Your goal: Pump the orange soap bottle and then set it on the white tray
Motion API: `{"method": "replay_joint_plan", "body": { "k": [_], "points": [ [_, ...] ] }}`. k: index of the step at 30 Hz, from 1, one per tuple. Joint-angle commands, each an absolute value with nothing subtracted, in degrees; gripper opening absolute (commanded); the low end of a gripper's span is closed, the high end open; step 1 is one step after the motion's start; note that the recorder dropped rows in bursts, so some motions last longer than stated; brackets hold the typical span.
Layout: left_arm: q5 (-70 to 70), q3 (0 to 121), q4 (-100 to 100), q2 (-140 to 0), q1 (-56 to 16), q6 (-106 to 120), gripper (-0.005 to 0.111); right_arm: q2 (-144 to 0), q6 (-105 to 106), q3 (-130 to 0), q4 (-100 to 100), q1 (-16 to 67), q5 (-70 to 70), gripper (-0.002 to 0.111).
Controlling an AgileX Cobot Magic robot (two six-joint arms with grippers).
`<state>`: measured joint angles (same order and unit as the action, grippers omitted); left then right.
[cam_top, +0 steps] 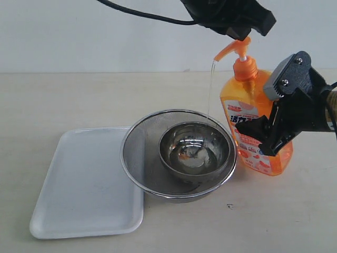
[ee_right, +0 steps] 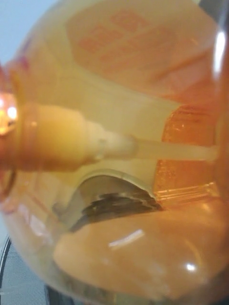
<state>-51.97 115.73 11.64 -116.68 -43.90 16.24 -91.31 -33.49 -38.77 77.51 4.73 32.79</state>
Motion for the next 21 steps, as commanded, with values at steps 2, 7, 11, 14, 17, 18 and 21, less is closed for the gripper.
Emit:
{"method": "replay_joint_plan", "body": {
  "k": [2,7,11,14,17,18,21],
  "points": [
    [-61.99,111.53,12.57,-121.32,-45.34,15.89,0.005,-91.94,-32.83,-38.26,80.05,5.22,31.49,0.000],
    [-61.99,111.53,12.57,-121.32,-45.34,15.89,0.005,-91.94,-32.93,-38.26,80.05,5.22,31.49,0.000],
    [-61.99,111.53,12.57,-121.32,-45.34,15.89,0.005,-91.94,-32.93,-38.26,80.05,5.22,31.49,0.000],
    [-61.87,111.53,12.83,-121.32,-45.34,15.89,0.005,-91.94,-32.93,-38.26,80.05,5.22,31.49,0.000],
    [-61.58,111.43,13.07,-121.32,-45.34,15.89,0.005,-91.94,-32.93,-38.26,80.05,5.22,31.49,0.000],
    [-61.36,111.03,13.07,-121.32,-45.34,15.89,0.005,-91.94,-32.93,-38.26,80.05,5.22,31.49,0.000],
    [-60.80,109.68,13.07,-121.32,-45.34,15.89,0.005,-91.94,-32.93,-38.26,80.05,5.22,31.49,0.000]
  ]
}}
